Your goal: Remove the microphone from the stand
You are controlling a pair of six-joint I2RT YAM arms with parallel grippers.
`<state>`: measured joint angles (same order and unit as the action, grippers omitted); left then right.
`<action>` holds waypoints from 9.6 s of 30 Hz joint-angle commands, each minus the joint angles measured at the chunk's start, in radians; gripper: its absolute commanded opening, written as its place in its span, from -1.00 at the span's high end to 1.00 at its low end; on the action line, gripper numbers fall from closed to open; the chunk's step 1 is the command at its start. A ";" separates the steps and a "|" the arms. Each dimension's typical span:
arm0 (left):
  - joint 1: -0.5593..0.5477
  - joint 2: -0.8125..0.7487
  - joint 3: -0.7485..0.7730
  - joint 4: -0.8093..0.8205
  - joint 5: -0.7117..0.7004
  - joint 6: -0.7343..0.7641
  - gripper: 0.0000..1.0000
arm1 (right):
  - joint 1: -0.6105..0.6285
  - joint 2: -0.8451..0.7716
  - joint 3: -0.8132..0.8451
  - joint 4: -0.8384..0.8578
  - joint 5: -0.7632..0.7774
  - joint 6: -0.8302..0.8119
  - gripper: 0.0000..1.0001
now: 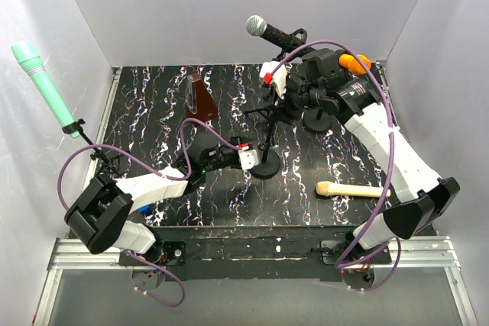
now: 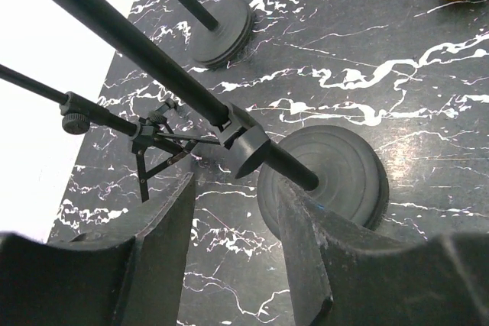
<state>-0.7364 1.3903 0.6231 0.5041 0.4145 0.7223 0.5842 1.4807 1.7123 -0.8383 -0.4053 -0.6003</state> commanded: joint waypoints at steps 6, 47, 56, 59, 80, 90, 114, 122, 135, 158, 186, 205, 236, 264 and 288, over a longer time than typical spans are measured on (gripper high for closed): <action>-0.008 0.044 0.010 0.057 0.007 0.045 0.03 | 0.022 0.032 0.027 -0.082 0.056 0.105 0.01; -0.015 0.070 0.076 0.034 -0.075 -0.065 1.00 | 0.002 0.156 0.268 -0.289 0.082 0.197 -0.83; 0.124 0.079 0.165 -0.136 -0.040 -0.588 1.00 | 0.000 0.150 0.259 -0.315 0.063 0.209 -0.78; 0.173 0.078 0.179 -0.188 0.061 -0.714 1.00 | 0.000 0.144 0.253 -0.309 0.045 0.211 -0.70; 0.316 0.331 0.343 -0.317 0.610 -1.127 1.00 | -0.003 0.125 0.213 -0.186 0.013 0.056 -0.77; 0.348 0.654 0.826 -1.292 0.728 -0.841 1.00 | -0.003 0.147 0.251 -0.254 -0.043 0.062 -0.26; 0.259 0.128 0.447 -0.582 0.244 -0.288 -0.43 | 0.000 0.194 0.348 -0.295 -0.044 0.154 -0.09; 0.219 0.246 0.541 -0.607 0.103 -0.486 -0.38 | 0.000 0.182 0.334 -0.272 -0.043 0.139 -0.09; 0.275 0.345 0.602 -0.656 0.435 -0.775 0.08 | 0.000 0.179 0.320 -0.260 -0.046 0.137 -0.09; 0.315 0.478 0.744 -0.739 0.630 -0.892 0.71 | -0.001 0.171 0.306 -0.265 -0.043 0.135 -0.06; 0.454 0.673 1.099 -1.241 0.910 -1.035 -0.11 | -0.001 0.170 0.299 -0.263 -0.061 0.063 -0.06; 0.249 -0.019 0.309 -0.393 0.236 0.221 -0.32 | -0.003 0.193 0.323 -0.274 -0.043 0.051 -0.06; 0.138 0.173 0.363 -0.434 0.133 0.375 0.58 | -0.003 0.207 0.348 -0.288 -0.044 0.062 -0.05; 0.342 0.680 0.993 -1.487 0.679 -0.503 1.00 | -0.001 0.208 0.369 -0.308 -0.064 0.046 -0.05; 0.387 0.501 1.032 -1.412 0.527 -0.623 -0.12 | 0.003 0.230 0.487 -0.297 -0.066 0.120 -0.31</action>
<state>-0.3580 2.0171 1.6222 -0.9054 0.9951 0.0299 0.5835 1.7069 2.0964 -1.1442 -0.4557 -0.5175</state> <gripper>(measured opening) 0.541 0.594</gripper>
